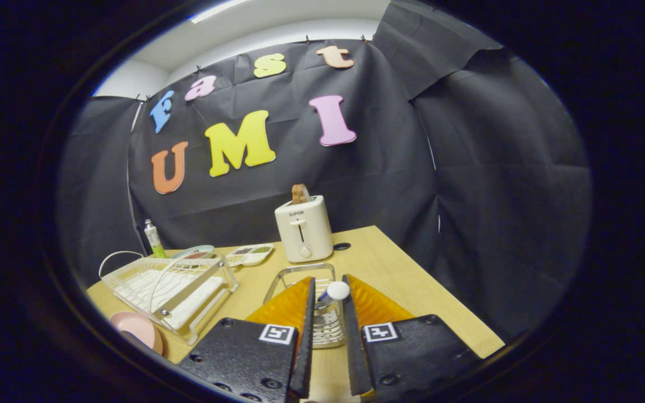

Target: Take the plate from the dish rack, then take the spoon from the basket and place it into the plate.

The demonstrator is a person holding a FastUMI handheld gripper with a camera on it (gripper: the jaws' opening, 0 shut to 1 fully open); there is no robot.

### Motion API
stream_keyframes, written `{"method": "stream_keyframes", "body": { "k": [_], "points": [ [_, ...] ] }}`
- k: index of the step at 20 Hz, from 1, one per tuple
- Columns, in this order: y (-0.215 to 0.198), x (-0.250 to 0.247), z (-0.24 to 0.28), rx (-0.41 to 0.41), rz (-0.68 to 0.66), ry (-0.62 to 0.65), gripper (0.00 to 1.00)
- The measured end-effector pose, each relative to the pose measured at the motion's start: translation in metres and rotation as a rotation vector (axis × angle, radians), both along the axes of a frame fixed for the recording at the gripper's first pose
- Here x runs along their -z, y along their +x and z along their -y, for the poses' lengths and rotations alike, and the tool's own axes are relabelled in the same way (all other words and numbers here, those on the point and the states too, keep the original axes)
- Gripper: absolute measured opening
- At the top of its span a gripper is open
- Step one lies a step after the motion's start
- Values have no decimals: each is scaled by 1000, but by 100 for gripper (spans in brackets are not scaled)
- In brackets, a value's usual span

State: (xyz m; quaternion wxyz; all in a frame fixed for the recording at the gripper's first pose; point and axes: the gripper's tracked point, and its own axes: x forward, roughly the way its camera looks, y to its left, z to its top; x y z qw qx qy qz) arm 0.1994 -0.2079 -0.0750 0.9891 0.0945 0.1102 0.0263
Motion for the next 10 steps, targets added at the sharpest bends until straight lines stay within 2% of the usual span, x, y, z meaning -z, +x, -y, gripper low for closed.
{"method": "stream_keyframes", "body": {
  "k": [3,5,10],
  "points": [
    [-2,-6,-8,-40,-10,22,24],
    [0,-9,-15,-63,-22,-9,18],
    [-2,-31,-14,-62,-30,-57,9]
  ]
}}
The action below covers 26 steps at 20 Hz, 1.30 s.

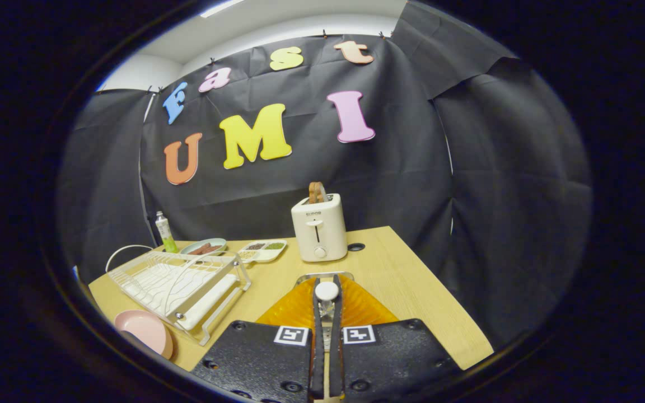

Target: Take the plate from the dish rack, then take the spoon from the basket and place it into the plate.

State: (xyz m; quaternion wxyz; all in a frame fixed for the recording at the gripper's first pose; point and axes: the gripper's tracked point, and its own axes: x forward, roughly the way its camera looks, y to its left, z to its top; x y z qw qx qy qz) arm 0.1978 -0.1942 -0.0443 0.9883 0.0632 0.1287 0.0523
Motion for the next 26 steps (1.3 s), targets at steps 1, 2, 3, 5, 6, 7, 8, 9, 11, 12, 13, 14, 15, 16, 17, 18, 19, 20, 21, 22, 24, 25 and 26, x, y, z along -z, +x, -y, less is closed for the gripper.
{"method": "stream_keyframes", "body": {
  "k": [1,2,3,5,6,7,8,9,11,12,13,14,15,16,17,18,19,20,21,22,24,25,26],
  "points": [
    [-1,-5,3,9,7,-11,9],
    [-4,-14,6,20,15,-24,9],
    [-8,-22,10,31,17,-37,9],
    [-17,-46,15,51,45,-57,9],
    [-24,-59,15,55,63,-69,9],
    [-35,-73,11,44,81,-75,9],
    [-46,-86,2,25,98,-75,9],
    [-57,-95,-11,-4,108,-77,9],
    [-78,-110,-42,-80,119,-74,9],
    [-89,-117,-59,-124,119,-63,9],
    [-101,-121,-76,-171,114,-42,9],
    [-112,-123,-94,-222,103,-21,9],
    [-118,-121,-113,-271,88,-8,8],
    [-125,-119,-129,-314,74,-8,8],
    [-130,-115,-143,-355,58,-14,8],
    [-136,-110,-160,-398,38,-24,9],
    [-143,-103,-176,-443,19,-36,8],
    [-148,-94,-191,-483,-3,-48,8],
    [-152,-85,-204,-520,-22,-64,9],
    [-153,-75,-215,-551,-37,-87,9],
    [-154,-54,-231,-594,-68,-111,9],
    [-158,-43,-242,-621,-92,-104,9],
    [-161,-33,-252,-654,-117,-90,9]
  ]
}}
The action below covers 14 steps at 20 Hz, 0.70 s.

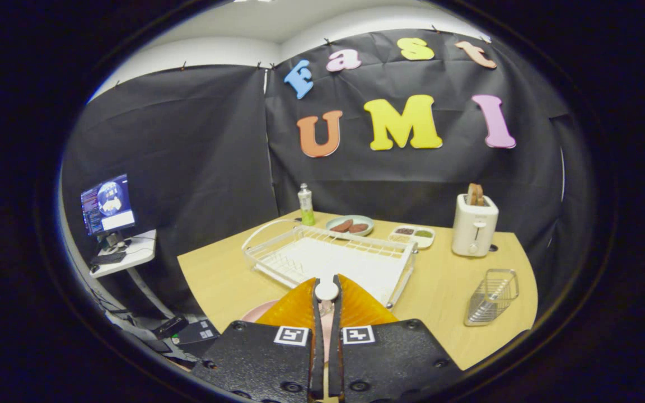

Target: Take the plate from the dish rack, then take the spoon from the basket and place it into the plate.

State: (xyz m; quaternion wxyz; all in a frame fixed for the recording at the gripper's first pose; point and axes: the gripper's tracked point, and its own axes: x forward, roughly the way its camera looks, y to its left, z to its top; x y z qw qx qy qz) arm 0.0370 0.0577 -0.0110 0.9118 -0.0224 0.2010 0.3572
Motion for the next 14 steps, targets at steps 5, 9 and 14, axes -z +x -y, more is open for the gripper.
{"method": "stream_keyframes", "body": {
  "k": [5,9,14],
  "points": [
    [-3,40,-33,-98,-114,-2,9],
    [0,52,-44,-127,-169,28,9],
    [0,56,-49,-145,-190,28,14]
  ]
}}
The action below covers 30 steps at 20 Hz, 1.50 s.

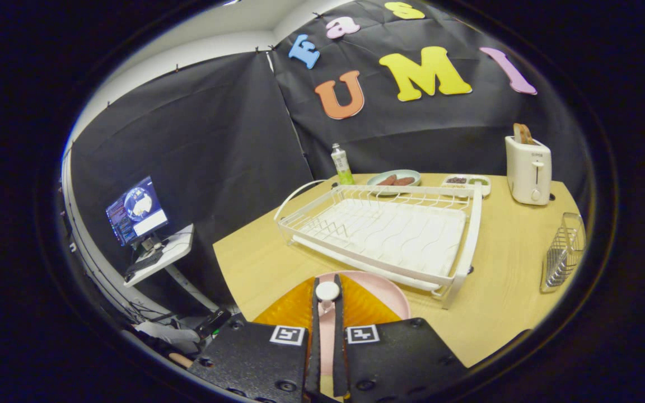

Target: Take the plate from the dish rack, then take the spoon from the basket and place it into the plate.

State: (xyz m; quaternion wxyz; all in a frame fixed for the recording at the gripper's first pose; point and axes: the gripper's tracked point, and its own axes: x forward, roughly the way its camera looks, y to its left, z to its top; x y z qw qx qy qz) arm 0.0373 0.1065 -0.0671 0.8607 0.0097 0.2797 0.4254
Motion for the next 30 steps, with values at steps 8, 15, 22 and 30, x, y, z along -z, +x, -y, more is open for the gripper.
{"method": "stream_keyframes", "body": {
  "k": [8,15,22,30],
  "points": [
    [14,-15,11,76,133,-52,59],
    [28,-50,32,256,298,-38,94],
    [24,-97,68,567,546,-54,100],
    [-17,-96,50,713,614,-13,100]
  ]
}}
